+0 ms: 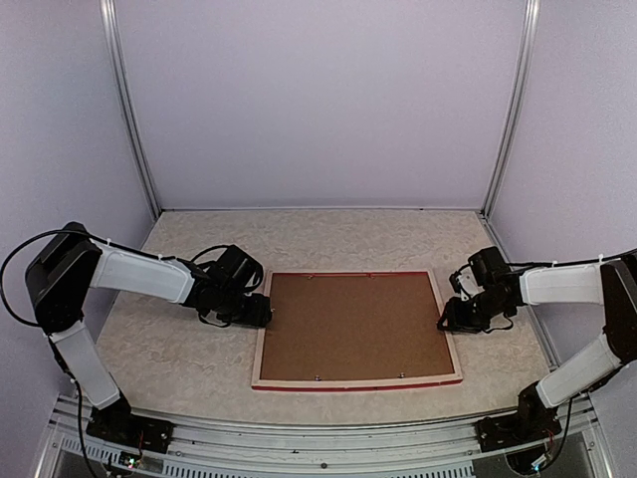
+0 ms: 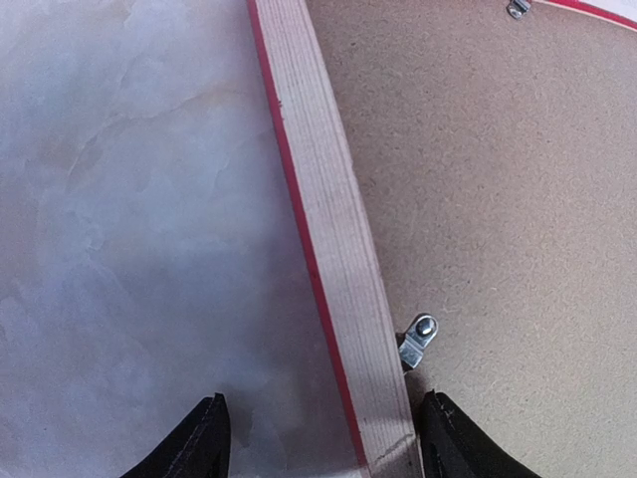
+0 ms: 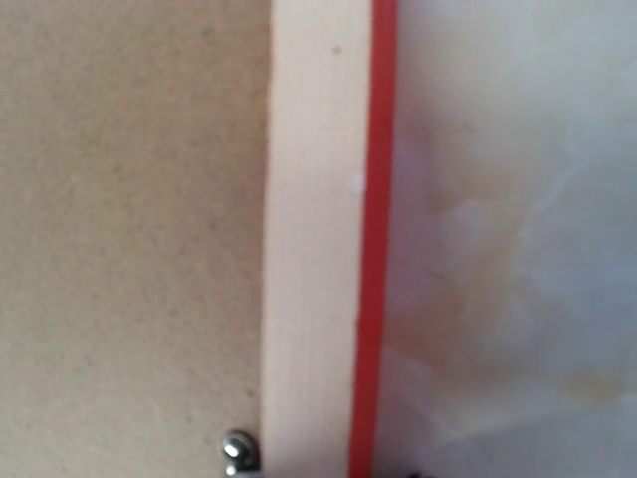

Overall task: Put the photo into the frame
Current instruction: Press the fastener onto the backboard.

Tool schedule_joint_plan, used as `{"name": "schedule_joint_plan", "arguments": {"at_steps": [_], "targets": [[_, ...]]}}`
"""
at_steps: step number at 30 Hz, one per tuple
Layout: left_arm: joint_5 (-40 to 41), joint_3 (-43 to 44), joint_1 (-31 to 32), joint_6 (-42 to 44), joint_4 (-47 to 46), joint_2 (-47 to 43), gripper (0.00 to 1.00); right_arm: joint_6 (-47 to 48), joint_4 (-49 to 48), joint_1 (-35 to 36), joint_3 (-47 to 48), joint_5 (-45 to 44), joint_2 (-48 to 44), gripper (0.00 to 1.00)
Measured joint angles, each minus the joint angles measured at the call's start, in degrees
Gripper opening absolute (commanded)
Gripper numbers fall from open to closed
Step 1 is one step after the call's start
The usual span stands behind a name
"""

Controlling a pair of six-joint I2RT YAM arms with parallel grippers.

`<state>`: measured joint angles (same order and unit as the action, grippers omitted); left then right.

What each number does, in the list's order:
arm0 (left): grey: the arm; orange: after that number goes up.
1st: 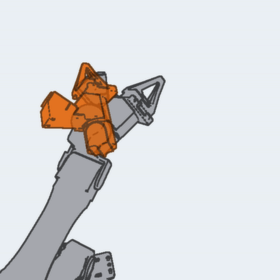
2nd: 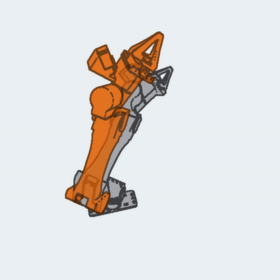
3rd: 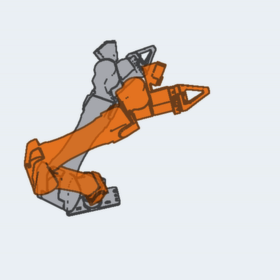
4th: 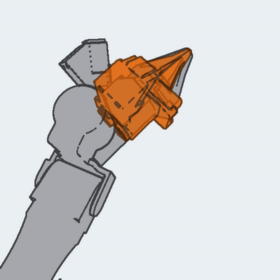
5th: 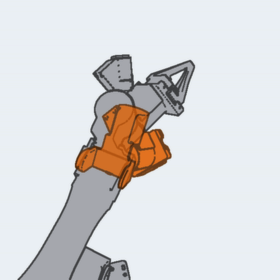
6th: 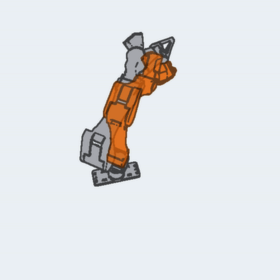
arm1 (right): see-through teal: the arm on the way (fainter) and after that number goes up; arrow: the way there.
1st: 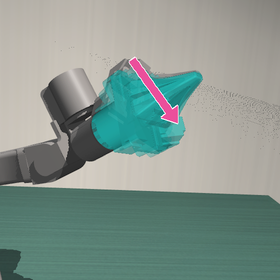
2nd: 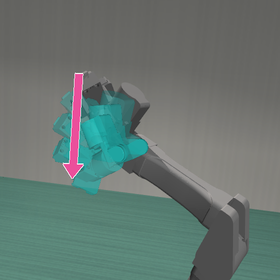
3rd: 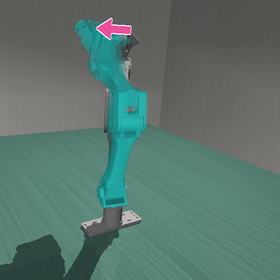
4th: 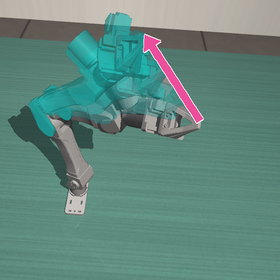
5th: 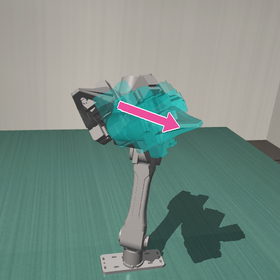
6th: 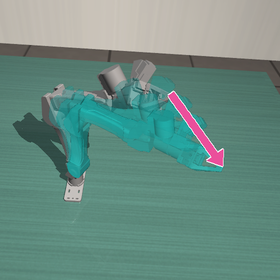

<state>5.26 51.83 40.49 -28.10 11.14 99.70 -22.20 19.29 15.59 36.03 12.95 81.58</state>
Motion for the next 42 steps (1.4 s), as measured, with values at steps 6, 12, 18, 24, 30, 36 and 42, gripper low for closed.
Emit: {"name": "schedule_joint_plan", "arguments": {"at_steps": [6, 12, 18, 24, 30, 36, 42], "targets": [[0.11, 0.07, 0.00, 0.00, 0.02, 0.07, 0.64, 0.26, -1.09, 0.81, -0.20, -1.07, -0.02, 0.40], [0.11, 0.07, 0.00, 0.00, 0.00, 0.11, 0.64, 0.31, -1.27, 1.38, -0.20, -1.81, -0.02, 0.35], [0.11, 0.07, 0.00, 0.00, 0.00, 0.11, 0.63, 0.31, -1.53, 2.34, -0.20, -2.71, -0.15, 0.30], [0.00, 0.09, 0.00, 0.00, -0.04, 0.11, 0.60, 0.35, -1.60, 2.99, -0.22, -3.69, -0.52, 0.24], [-0.13, 0.07, 0.00, -0.02, -0.33, 0.17, 0.57, 0.50, -1.46, 3.04, -0.31, -4.59, -1.14, 0.18], [-0.33, 0.07, 0.00, -0.02, -0.44, 0.22, 0.56, 0.55, -1.42, 3.04, -0.33, -4.66, -1.40, 0.25], [-0.33, 0.07, 0.00, -0.02, -0.44, 0.22, 0.56, 1.31, -2.67, 3.04, -0.61, -3.06, -2.01, 0.45]]}}
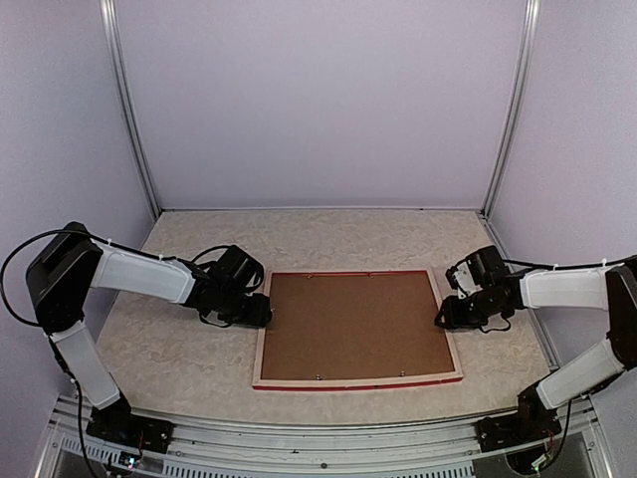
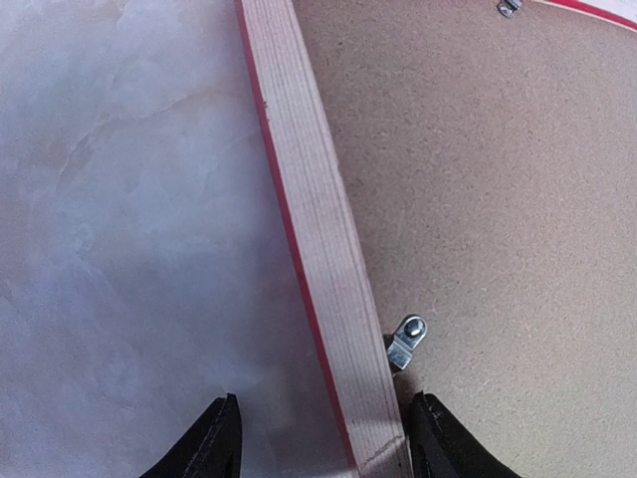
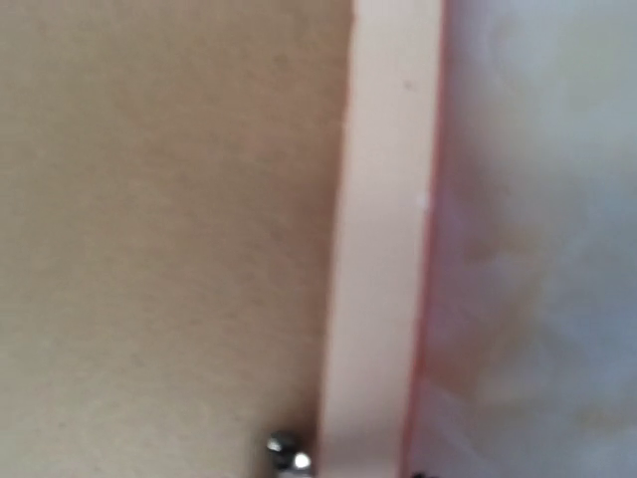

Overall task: Put the photo into the frame
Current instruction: Press the fastener onto the backboard.

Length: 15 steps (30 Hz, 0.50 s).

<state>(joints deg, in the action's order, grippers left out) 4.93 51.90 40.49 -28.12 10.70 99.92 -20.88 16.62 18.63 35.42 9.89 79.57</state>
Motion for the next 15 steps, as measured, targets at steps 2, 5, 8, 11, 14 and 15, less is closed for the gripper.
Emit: {"name": "schedule_joint_plan", "arguments": {"at_steps": [2, 5, 8, 11, 14, 15], "targets": [[0.00, 0.02, 0.00, 0.00, 0.00, 0.00, 0.57, 0.24, -0.55, 0.00, -0.02, 0.68, -0.24, 0.47], [0.00, 0.00, 0.00, 0.00, 0.00, 0.00, 0.57, 0.37, -1.07, 0.00, -0.02, 1.44, -0.57, 0.47], [0.00, 0.00, 0.00, 0.00, 0.00, 0.00, 0.57, 0.46, -1.09, 0.00, 0.00, 1.44, -0.59, 0.44], [0.00, 0.00, 0.00, 0.00, 0.00, 0.00, 0.57, 0.50, -1.07, 0.00, -0.02, 1.11, -0.59, 0.45], [0.02, 0.00, 0.00, 0.00, 0.00, 0.00, 0.58, 0.52, -1.03, 0.00, -0.02, 0.52, -0.59, 0.43], [0.00, 0.00, 0.00, 0.00, 0.00, 0.00, 0.58, 0.52, -1.03, 0.00, -0.02, 0.26, -0.57, 0.42]]}}
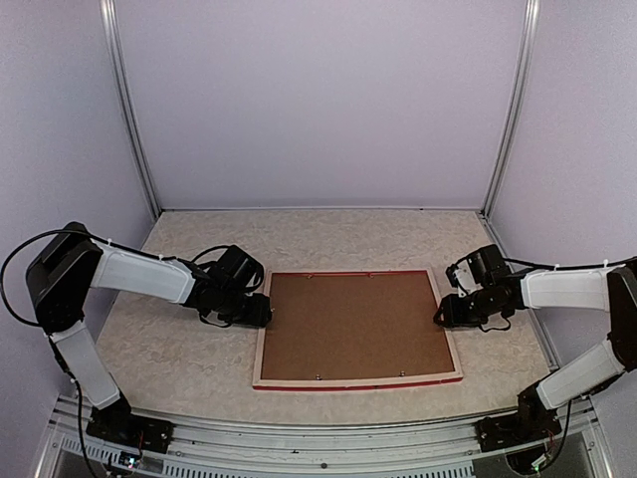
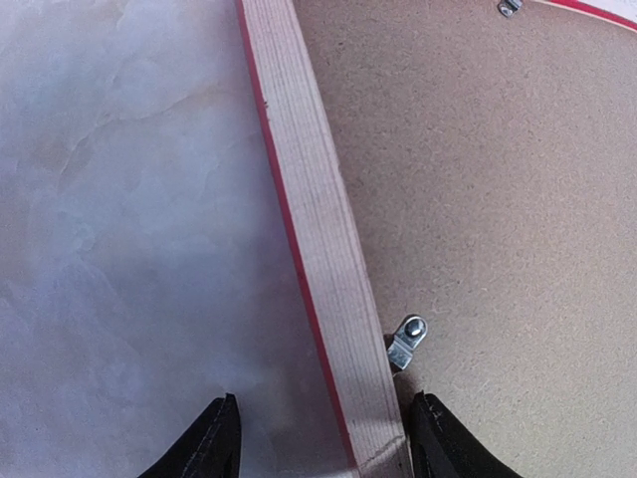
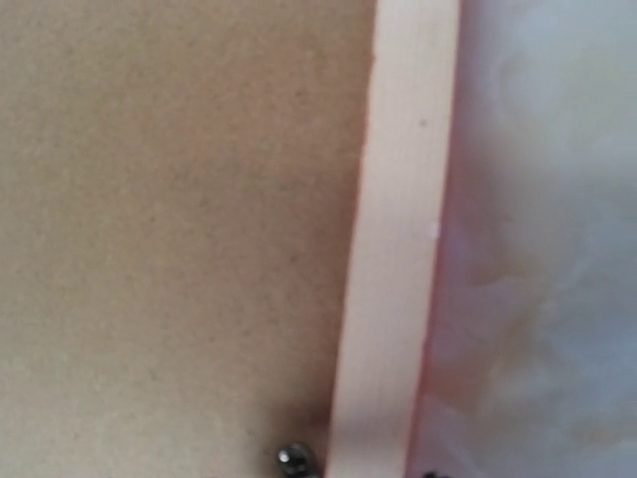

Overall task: Put the photo into the frame
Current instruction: Press the fastener onto the backboard.

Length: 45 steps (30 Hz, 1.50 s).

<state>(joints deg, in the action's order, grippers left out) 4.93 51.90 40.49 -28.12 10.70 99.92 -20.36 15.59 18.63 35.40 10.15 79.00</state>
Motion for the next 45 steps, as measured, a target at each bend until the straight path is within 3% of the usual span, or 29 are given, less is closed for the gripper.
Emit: {"name": "schedule_joint_plan", "arguments": {"at_steps": [5, 21, 28, 36, 41, 45], "targets": [[0.02, 0.00, 0.00, 0.00, 0.02, 0.00, 0.62, 0.17, 0.35, 0.00, 0.00, -1.29, 0.46, 0.40], [1.29, -0.09, 0.04, -0.39, 1.40, -3.45, 0.97, -0.07, 0.74, 0.59, 0.09, -3.43, 1.68, 0.28], [1.95, -1.25, 1.51, 0.09, 1.11, -10.21, 0.99, -0.02, 0.79, 0.66, 0.26, -3.39, 1.68, 0.31], [2.49, -1.38, 10.88, 4.37, -2.21, -14.91, 0.99, 2.27, 0.61, 0.66, 2.64, -2.10, 4.79, 0.34], [2.25, 2.08, 18.14, 9.94, -1.90, -12.55, 0.98, 4.81, -0.20, 0.63, 7.54, 0.31, 10.36, 0.40], [2.38, 8.87, 24.24, 14.43, -0.92, -5.97, 0.96, 7.02, -0.50, 0.63, 13.07, 2.10, 15.80, 0.50]]}}
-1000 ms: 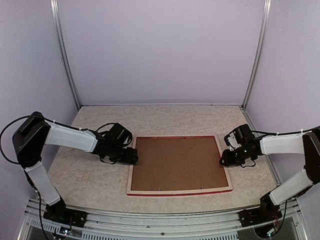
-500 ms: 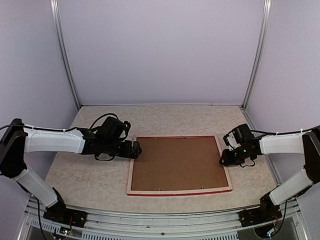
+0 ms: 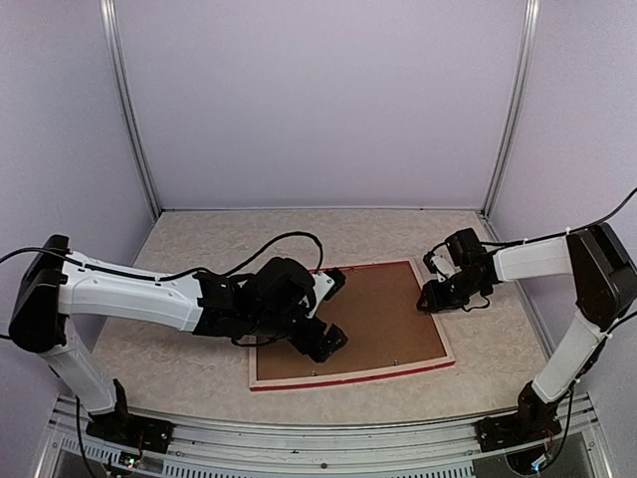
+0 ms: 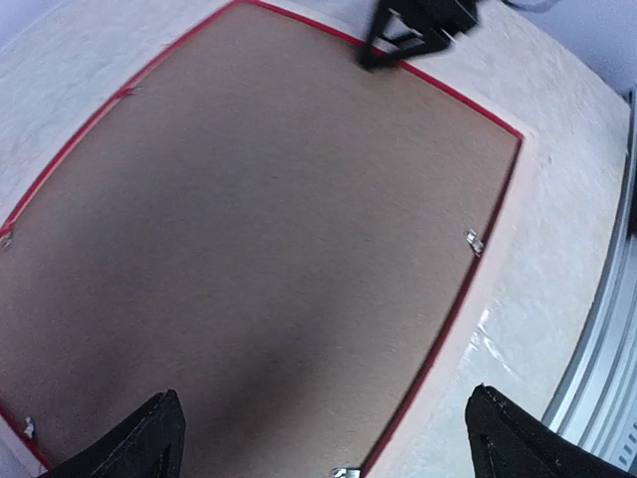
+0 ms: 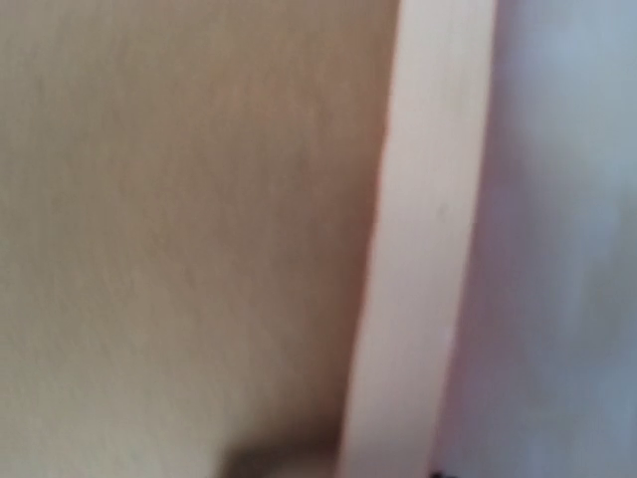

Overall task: Put the photo into the frame
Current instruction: Press the fastener onto the backboard.

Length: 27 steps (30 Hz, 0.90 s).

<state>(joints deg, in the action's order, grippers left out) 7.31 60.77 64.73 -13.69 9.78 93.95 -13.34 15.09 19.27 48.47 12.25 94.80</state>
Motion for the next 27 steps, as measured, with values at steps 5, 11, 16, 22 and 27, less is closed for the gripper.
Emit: {"name": "schedule_joint_plan", "arguments": {"at_steps": [5, 11, 16, 22, 27], "targets": [[-0.55, 8.79, 6.19, 5.01, 3.72, 9.97, 0.93, 1.60, 0.70, 0.00, 5.66, 0.90, 2.71, 0.67], [-0.83, 15.74, 9.31, 8.48, 8.26, 18.99, 0.81, 1.97, 2.67, -0.02, 8.24, 0.61, -0.37, 0.74], [-0.15, 18.10, 9.46, 10.51, 10.82, 23.69, 0.62, 1.46, 4.61, -0.04, 6.27, -0.31, -6.99, 0.74], [1.70, 18.58, 9.57, 12.63, 11.37, 24.59, 0.34, -0.09, 5.92, -0.07, 0.07, -1.27, -14.01, 0.74], [1.73, 19.02, 9.73, 14.29, 11.78, 24.76, 0.13, -1.77, 8.09, -0.07, -4.02, -2.25, -17.70, 0.76]]}}
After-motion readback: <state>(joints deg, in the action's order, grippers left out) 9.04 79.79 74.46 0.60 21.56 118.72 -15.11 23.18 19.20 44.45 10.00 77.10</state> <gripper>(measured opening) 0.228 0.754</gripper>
